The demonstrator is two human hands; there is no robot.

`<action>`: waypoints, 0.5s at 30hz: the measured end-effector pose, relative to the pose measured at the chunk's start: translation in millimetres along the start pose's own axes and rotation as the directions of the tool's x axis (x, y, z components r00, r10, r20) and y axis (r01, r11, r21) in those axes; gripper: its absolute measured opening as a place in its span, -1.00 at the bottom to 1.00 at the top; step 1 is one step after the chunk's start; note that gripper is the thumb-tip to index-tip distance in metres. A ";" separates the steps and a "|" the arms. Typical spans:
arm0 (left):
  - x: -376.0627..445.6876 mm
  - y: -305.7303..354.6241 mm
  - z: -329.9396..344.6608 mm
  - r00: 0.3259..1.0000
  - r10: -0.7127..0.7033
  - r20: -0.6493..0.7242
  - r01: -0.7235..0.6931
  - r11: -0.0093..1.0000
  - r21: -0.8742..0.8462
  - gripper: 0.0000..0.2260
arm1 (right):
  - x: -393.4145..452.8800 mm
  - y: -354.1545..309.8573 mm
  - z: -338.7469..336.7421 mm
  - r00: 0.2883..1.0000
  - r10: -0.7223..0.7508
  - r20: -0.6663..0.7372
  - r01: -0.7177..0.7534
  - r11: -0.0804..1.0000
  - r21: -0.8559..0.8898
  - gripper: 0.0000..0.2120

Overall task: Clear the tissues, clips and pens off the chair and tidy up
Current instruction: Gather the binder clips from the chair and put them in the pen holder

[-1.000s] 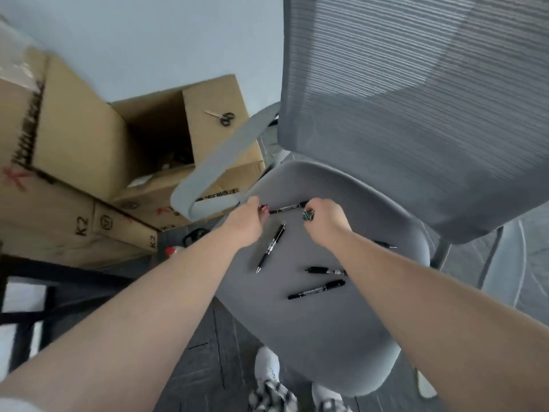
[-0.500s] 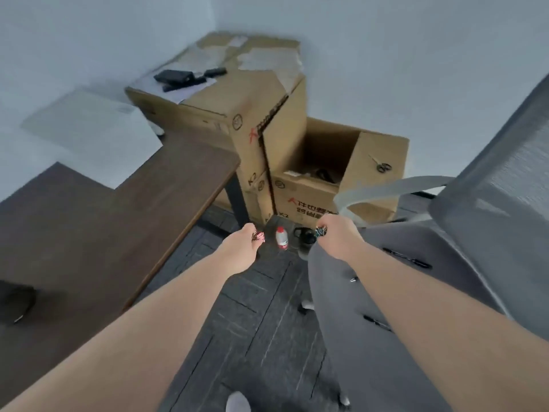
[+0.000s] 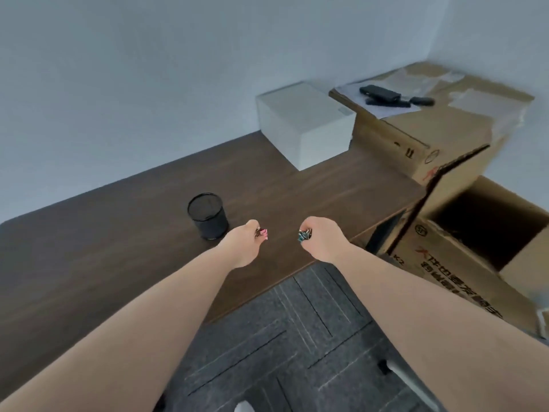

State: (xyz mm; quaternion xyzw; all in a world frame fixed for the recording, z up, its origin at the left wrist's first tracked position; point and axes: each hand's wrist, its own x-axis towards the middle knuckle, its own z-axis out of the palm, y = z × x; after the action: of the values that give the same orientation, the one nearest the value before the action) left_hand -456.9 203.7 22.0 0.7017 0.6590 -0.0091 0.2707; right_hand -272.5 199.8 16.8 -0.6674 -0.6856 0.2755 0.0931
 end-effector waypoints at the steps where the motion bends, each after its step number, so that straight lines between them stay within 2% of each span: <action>1: 1.8 -17.3 -12.5 1.000 -0.017 -0.014 0.016 1.000 -0.009 -0.79 | 10.9 -22.2 4.9 1.000 -0.026 0.001 0.026 1.000 -0.005 -0.76; 4: 11.5 -62.2 -47.1 0.997 -0.062 -0.053 0.061 0.998 -0.026 -0.83 | 44.0 -84.2 15.4 0.996 -0.085 0.000 0.085 0.996 -0.020 -0.74; 8: 40.9 -107.9 -83.1 0.991 -0.100 -0.091 0.099 0.995 -0.023 -0.77 | 90.0 -147.1 23.8 0.989 -0.148 0.009 0.149 0.987 -0.061 -0.72; 11: 67.4 -128.0 -98.5 0.986 -0.099 -0.133 0.092 0.994 -0.064 -0.73 | 122.2 -174.1 29.7 0.988 -0.157 0.009 0.157 0.983 -0.097 -0.69; 15: 95.4 -135.4 -101.5 0.992 -0.044 -0.116 0.039 0.998 -0.043 -0.72 | 151.0 -187.6 42.7 0.991 -0.130 0.010 0.131 0.986 -0.100 -0.67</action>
State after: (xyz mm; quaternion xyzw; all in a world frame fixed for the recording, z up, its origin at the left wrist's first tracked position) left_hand -605.2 329.1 23.5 0.6814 0.6883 0.0399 0.2457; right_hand -469.6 342.9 39.2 -0.6244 -0.7411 0.2350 0.0759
